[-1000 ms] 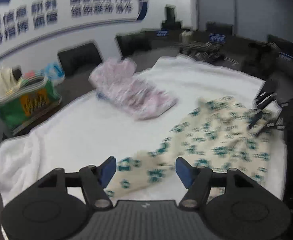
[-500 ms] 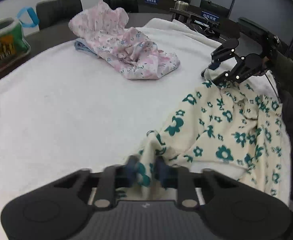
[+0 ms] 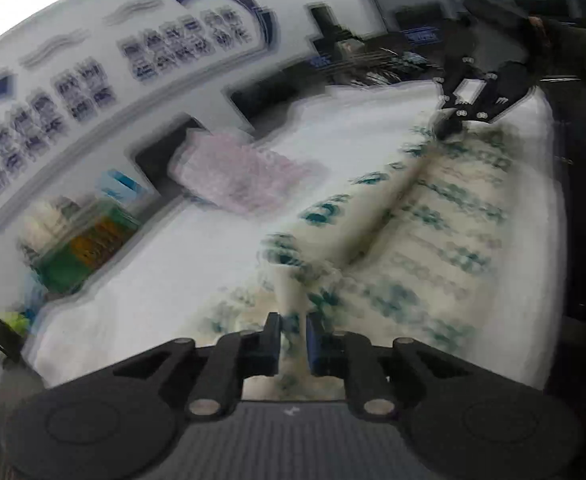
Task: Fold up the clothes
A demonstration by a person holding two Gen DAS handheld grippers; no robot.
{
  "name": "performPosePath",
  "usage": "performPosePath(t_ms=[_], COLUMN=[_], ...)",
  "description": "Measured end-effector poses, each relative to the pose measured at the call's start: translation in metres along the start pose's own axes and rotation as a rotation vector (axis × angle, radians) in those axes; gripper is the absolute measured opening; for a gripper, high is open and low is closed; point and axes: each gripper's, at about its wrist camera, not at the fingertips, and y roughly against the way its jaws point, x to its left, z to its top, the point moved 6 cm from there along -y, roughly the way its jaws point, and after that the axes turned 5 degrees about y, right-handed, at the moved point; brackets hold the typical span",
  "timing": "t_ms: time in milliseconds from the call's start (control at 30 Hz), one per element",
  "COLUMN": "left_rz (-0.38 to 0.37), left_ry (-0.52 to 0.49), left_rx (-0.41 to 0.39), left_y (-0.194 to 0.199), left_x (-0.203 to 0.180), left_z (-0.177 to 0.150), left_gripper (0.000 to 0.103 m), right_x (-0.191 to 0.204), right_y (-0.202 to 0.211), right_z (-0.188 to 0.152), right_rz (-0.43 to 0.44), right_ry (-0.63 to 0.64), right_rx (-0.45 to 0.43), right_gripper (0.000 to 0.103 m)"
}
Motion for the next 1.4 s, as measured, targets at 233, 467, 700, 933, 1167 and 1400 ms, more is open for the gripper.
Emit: performPosePath(t_ms=[233, 467, 700, 933, 1167, 1400], left_rz=[-0.044, -0.160, -0.087, -0.001, -0.121, -0.153], left_ry=[0.040, 0.034, -0.052, -0.074, -0.133, 0.094], left_rx=[-0.054, 0.046, -0.020, 0.039, 0.121, 0.109], left_y=[0.028, -0.054, -0.006, -0.009, -0.069, -0.020], left_x=[0.014, 0.037, 0.028, 0.074, 0.082, 0.097], left_z=[-0.001, 0.017, 0.011, -0.018, -0.034, -0.043], left_gripper=[0.070, 0.001, 0.009, 0.055, 0.035, 0.007], right_x=[0.015, 0.040, 0.086, 0.110, 0.133, 0.131], right_y=[0.040, -0.024, -0.079, -0.069, -0.035, -0.040], right_z=[0.003, 0.101, 0.185, 0.185, 0.154, 0.164], right_rz=[0.057, 0.165, 0.273, 0.191, 0.104, 0.060], right_ry=[-0.084, -0.081, -0.090, 0.031, 0.152, 0.131], right_rx=[-0.143, -0.332, -0.353, -0.381, -0.384, -0.368], right_gripper=[0.042, 0.045, 0.048, 0.012, 0.012, 0.013])
